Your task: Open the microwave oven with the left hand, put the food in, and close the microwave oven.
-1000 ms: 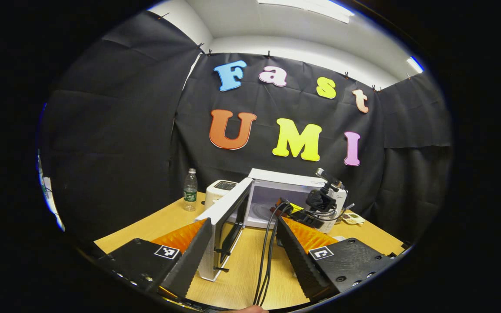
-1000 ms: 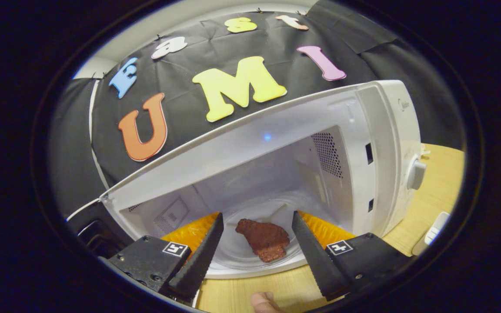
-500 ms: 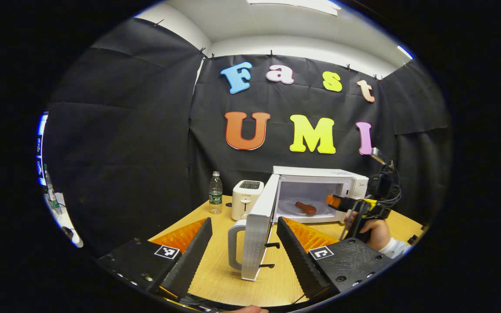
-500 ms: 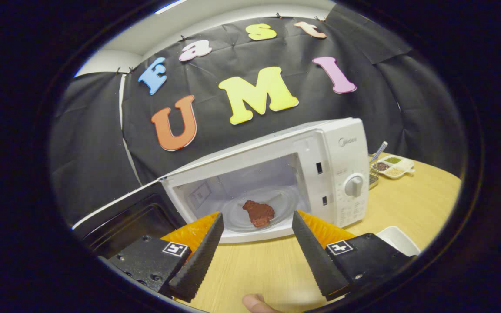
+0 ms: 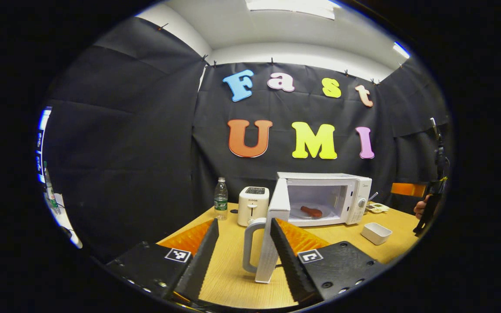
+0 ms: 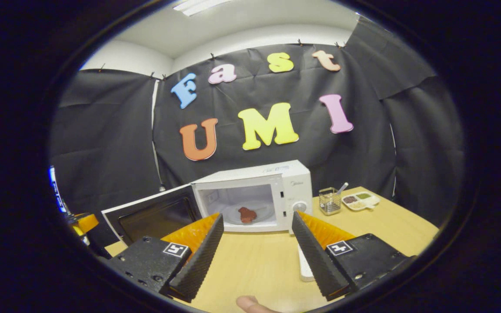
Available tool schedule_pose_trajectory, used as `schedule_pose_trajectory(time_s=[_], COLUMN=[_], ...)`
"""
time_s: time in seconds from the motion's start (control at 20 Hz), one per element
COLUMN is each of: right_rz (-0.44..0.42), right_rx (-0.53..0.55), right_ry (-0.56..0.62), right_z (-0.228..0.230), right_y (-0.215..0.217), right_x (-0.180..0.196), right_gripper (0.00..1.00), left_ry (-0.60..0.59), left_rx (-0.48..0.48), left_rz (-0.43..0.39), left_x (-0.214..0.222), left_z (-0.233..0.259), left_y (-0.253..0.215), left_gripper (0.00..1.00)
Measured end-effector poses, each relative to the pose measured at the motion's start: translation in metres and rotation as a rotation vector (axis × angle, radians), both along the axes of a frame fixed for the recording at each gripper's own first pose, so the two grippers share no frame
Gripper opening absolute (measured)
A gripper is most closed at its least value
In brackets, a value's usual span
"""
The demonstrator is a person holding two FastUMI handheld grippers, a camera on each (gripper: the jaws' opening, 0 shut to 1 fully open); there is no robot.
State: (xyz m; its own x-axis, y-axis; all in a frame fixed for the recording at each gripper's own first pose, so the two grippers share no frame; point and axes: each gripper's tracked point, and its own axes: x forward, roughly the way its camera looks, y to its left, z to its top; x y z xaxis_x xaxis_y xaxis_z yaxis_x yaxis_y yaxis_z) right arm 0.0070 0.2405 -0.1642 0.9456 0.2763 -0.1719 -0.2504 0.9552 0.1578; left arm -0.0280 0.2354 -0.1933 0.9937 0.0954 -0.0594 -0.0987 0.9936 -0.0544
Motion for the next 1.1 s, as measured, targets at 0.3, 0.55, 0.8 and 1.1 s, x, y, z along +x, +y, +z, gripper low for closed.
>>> schedule_pose_trajectory(time_s=[0.3,0.55,0.8,1.1], right_rz=[-0.079,-0.108,-0.124,-0.106], right_rx=[0.011,0.024,0.028,0.027], right_ry=[-0.131,-0.14,-0.128,-0.092], right_z=[0.057,0.066,0.062,0.053], right_y=[-0.084,-0.125,-0.143,-0.137], right_x=[-0.052,-0.07,-0.071,-0.072], right_gripper=[1.0,1.0,1.0,1.0], left_ry=[0.008,0.089,0.148,0.166], left_rx=[0.025,0.005,-0.052,-0.07], left_rz=[0.104,0.063,-0.003,-0.019], left_x=[0.012,0.043,0.061,0.064], left_z=[-0.015,-0.052,-0.073,-0.084], left_y=[0.038,0.039,0.024,0.001], left_gripper=[0.22,0.03,0.02,0.02])
